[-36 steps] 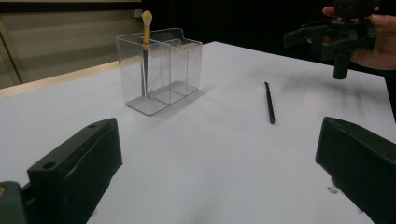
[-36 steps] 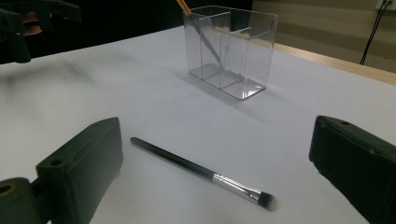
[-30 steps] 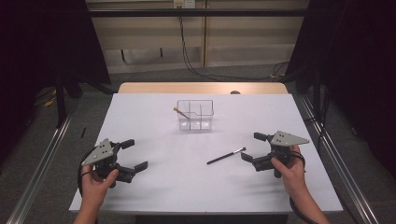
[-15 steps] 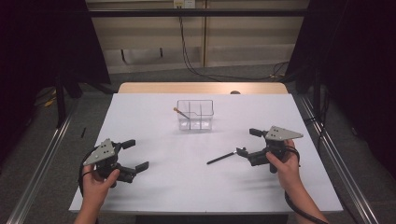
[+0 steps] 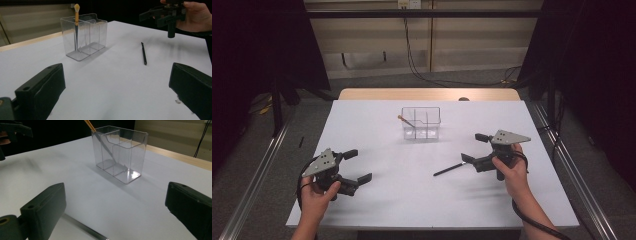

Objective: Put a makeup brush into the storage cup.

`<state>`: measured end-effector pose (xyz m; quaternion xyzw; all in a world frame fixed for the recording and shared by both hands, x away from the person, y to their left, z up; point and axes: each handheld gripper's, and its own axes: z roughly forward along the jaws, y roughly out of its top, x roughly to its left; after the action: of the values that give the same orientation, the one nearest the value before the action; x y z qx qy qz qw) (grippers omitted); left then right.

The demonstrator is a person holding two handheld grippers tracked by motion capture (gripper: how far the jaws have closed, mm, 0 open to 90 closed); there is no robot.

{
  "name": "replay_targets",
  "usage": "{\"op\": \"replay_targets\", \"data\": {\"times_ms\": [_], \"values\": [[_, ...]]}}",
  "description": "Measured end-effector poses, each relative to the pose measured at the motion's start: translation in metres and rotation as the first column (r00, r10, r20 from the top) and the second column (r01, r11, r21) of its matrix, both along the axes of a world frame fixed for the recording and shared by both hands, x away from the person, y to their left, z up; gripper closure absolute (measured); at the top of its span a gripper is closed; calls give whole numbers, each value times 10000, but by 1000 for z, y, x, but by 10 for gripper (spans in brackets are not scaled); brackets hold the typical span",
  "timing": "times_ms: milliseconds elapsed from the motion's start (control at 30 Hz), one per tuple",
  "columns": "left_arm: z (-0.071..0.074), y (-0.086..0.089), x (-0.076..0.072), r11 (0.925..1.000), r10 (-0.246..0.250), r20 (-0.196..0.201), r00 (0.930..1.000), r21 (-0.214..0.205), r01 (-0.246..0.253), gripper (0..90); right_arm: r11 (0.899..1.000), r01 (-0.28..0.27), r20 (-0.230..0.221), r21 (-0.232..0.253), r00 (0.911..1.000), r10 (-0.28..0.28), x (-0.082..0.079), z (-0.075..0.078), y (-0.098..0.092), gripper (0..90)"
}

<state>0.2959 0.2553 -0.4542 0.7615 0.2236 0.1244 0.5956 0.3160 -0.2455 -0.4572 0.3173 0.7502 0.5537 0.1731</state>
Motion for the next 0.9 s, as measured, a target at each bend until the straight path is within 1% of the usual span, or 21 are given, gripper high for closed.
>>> {"op": "replay_targets", "data": {"times_ms": [167,267,367,400,500,633,700,733,833,900], "values": [[0,0,0,10000,0,-7,10000,24,0,4,9999,-55,-61,-103,10000,55,4,0,3,28],[0,0,0,10000,7,-17,10000,41,-7,4,9997,-88,-125,-248,9999,85,6,1,5,29],[0,0,0,10000,-29,-50,10000,45,29,4,9992,-162,-294,-364,9995,152,8,2,6,30],[-1,-1,0,10000,-22,-90,10000,6,22,4,9988,-190,-361,-452,9992,173,9,2,6,31],[-1,-1,1,9999,-76,-59,10000,87,76,4,9966,-316,-541,-761,9982,275,12,4,7,34],[-1,-2,1,9999,-83,-102,9999,68,83,4,9901,-520,-917,-1305,9950,402,15,7,8,39],[-1,-2,1,9999,-90,-137,9999,48,90,4,9851,-615,-1044,-1607,9935,450,17,7,9,39],[-1,-2,1,9999,-87,-145,9999,76,88,4,9823,-722,-1245,-1730,9909,509,18,7,10,38],[-1,-2,1,9999,-128,-158,9998,106,129,4,9773,-874,-1483,-1928,9872,591,20,7,11,37],[-1,-2,1,9998,-123,-146,9998,128,125,4,9710,-1033,-1699,-2156,9832,669,21,7,12,36]]}}
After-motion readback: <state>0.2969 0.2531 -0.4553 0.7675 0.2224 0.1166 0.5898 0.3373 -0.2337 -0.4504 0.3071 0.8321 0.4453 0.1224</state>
